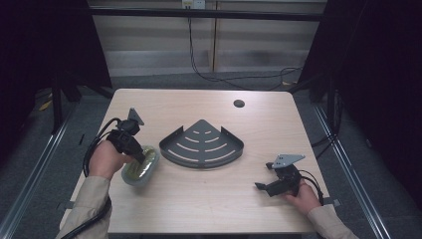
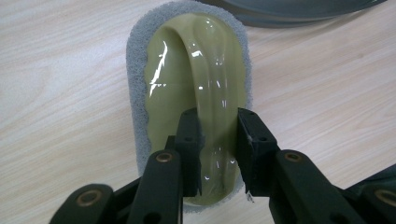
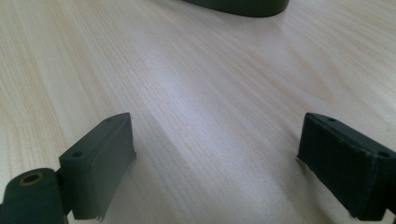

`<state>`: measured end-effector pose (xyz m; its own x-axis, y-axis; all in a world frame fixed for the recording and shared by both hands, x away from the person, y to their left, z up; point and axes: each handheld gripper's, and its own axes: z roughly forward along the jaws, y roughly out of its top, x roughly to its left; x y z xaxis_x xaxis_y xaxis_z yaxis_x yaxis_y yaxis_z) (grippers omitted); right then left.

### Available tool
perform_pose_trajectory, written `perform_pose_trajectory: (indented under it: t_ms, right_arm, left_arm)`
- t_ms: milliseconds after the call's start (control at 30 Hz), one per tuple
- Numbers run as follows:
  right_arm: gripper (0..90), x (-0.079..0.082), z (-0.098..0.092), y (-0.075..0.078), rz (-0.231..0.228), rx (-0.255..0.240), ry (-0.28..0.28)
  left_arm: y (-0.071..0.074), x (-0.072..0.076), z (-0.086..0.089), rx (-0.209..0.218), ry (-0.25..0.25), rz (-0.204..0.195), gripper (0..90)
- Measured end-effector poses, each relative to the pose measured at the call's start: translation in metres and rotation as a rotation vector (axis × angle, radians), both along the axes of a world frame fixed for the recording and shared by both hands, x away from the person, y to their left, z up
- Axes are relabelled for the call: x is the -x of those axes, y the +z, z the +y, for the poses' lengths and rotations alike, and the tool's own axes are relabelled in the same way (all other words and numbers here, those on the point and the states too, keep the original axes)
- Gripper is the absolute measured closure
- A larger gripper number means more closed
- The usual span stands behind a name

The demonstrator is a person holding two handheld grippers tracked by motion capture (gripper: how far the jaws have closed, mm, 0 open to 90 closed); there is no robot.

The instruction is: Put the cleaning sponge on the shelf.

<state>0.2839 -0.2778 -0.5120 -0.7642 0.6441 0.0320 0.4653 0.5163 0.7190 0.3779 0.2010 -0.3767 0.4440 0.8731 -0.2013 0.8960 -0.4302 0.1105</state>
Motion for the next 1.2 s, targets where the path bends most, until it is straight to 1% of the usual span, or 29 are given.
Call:
perform_pose_trajectory:
  t_ms: [100,200,267,367,467,500,667,867,933,1000,1067,1167,1200]
  right_arm:
    - [10.1,0.0,0.0,0.0,0.0,0.0,0.0]
    - [10.1,0.0,0.0,0.0,-0.002,0.0,0.001]
    - [10.1,0.0,0.0,0.0,-0.003,0.0,0.002]
    - [10.1,0.0,0.0,0.0,-0.001,0.0,0.0]
    - [10.1,0.0,0.0,0.0,-0.002,0.001,-0.002]
    - [10.1,0.0,0.0,0.0,-0.001,0.0,-0.001]
    - [10.1,0.0,0.0,0.0,-0.002,0.0,0.0]
    - [10.1,0.0,0.0,0.0,-0.002,0.0,0.0]
    - [10.0,0.0,0.0,0.0,-0.002,0.0,0.001]
    - [10.1,0.0,0.0,0.0,-0.003,0.0,0.0]
    - [10.1,0.0,0.0,0.0,-0.002,0.0,0.0]
    - [10.1,0.0,0.0,0.0,-0.002,0.0,0.0]
    - [10.1,0.0,0.0,0.0,-0.002,0.0,0.0]
  left_arm:
    - [0.002,-0.001,-0.002,-0.001,-0.005,0.004,72.2]
    - [0.007,-0.004,-0.005,-0.001,-0.006,-0.004,72.2]
    - [0.008,-0.005,-0.006,-0.005,-0.007,-0.001,72.2]
    - [0.011,-0.008,-0.007,0.008,-0.008,-0.003,72.2]
    - [0.013,-0.01,-0.008,0.007,-0.002,-0.004,72.2]
    - [0.015,-0.011,-0.009,0.003,-0.011,0.0,72.2]
    - [0.02,-0.015,-0.012,0.005,-0.012,-0.004,72.2]
    - [0.024,-0.019,-0.017,0.002,-0.023,0.002,72.2]
    - [0.028,-0.022,-0.019,-0.004,-0.037,0.003,72.2]
    - [0.03,-0.024,-0.022,0.003,-0.034,-0.001,72.2]
    - [0.032,-0.025,-0.024,0.004,-0.044,-0.001,72.2]
    - [0.034,-0.028,-0.027,0.012,-0.038,-0.004,72.2]
    - [0.035,-0.029,-0.027,0.012,-0.044,-0.002,72.2]
